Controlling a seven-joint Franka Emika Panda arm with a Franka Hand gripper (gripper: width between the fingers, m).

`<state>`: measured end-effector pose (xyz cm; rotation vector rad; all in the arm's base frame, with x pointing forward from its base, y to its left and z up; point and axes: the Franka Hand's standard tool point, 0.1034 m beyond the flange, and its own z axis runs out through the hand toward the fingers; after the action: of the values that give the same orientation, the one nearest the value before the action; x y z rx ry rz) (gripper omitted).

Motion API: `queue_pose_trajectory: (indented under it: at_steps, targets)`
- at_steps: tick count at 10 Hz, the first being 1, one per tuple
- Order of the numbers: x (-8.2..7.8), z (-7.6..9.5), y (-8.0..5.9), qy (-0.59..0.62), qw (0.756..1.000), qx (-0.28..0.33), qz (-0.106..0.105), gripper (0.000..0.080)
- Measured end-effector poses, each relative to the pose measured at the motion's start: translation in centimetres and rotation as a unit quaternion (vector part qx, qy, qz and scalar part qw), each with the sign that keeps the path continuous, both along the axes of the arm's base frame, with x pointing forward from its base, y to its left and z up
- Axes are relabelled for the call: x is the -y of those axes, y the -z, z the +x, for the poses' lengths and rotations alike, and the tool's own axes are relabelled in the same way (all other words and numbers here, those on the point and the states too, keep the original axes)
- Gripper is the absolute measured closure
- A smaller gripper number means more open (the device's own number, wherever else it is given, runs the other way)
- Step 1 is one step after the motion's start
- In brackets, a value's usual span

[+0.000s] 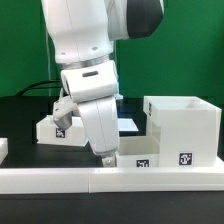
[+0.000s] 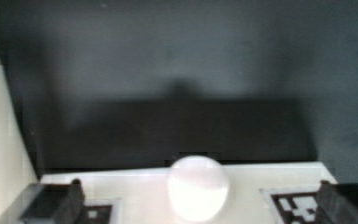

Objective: Assemble drawer

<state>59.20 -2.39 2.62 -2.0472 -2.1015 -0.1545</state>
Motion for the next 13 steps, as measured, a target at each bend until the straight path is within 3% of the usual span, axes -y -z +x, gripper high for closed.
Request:
queue_pose_trajectory:
  at_steps: [9, 11, 13]
  targets:
    - [-5.7, 0.0, -0.1, 0.001, 1.0, -0.002, 0.004, 0.015]
    - [-5.9, 0.0, -0.1, 0.0, 1.0, -0.003, -0.004, 0.015]
    - [-4.5, 0.1, -0.4, -0.002, 1.0, -0.009, -0.007, 0.015]
